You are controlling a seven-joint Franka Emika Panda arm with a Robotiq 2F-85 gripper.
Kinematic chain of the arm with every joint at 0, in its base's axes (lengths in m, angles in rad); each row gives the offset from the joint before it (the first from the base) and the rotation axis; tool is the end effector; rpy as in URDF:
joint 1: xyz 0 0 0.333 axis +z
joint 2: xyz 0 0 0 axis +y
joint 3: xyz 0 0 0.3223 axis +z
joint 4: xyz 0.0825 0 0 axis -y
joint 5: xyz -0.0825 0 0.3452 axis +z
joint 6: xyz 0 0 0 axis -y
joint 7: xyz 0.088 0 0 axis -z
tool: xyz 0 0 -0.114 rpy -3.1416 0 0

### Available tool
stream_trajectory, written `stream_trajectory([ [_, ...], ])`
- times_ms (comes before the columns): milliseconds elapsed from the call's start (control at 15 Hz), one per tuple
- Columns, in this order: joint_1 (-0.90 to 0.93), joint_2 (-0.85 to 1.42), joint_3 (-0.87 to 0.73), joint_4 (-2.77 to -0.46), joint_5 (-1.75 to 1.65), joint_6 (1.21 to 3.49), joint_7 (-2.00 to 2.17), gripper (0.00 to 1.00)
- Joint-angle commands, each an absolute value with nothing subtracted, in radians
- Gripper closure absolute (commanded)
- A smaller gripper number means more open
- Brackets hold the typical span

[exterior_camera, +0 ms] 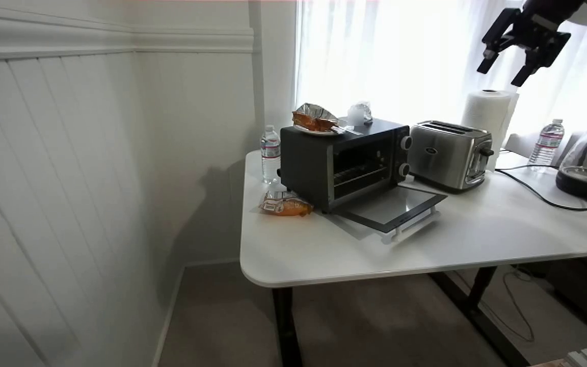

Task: Turn the top dial on the black oven to the left

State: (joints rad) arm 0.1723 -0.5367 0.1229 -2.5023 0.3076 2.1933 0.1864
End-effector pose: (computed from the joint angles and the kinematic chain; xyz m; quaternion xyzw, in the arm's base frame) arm 0.3487 0.1237 0.5038 -0.9879 0.0261 -0.0862 0.1260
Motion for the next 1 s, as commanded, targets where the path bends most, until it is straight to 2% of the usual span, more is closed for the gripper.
stream_trajectory([
  [0,0.177,-0.418,0.159,-2.44,0.307,2.2,0.2,0.0],
  [400,0.174,-0.206,0.187,-2.329,0.274,2.273,0.16,0.0],
  [467,0.172,-0.174,0.183,-2.311,0.272,2.293,0.144,0.25],
  [600,0.167,-0.113,0.177,-2.276,0.251,2.339,0.102,0.34],
  [933,0.147,0.019,0.153,-2.192,0.151,2.424,0.026,0.7],
])
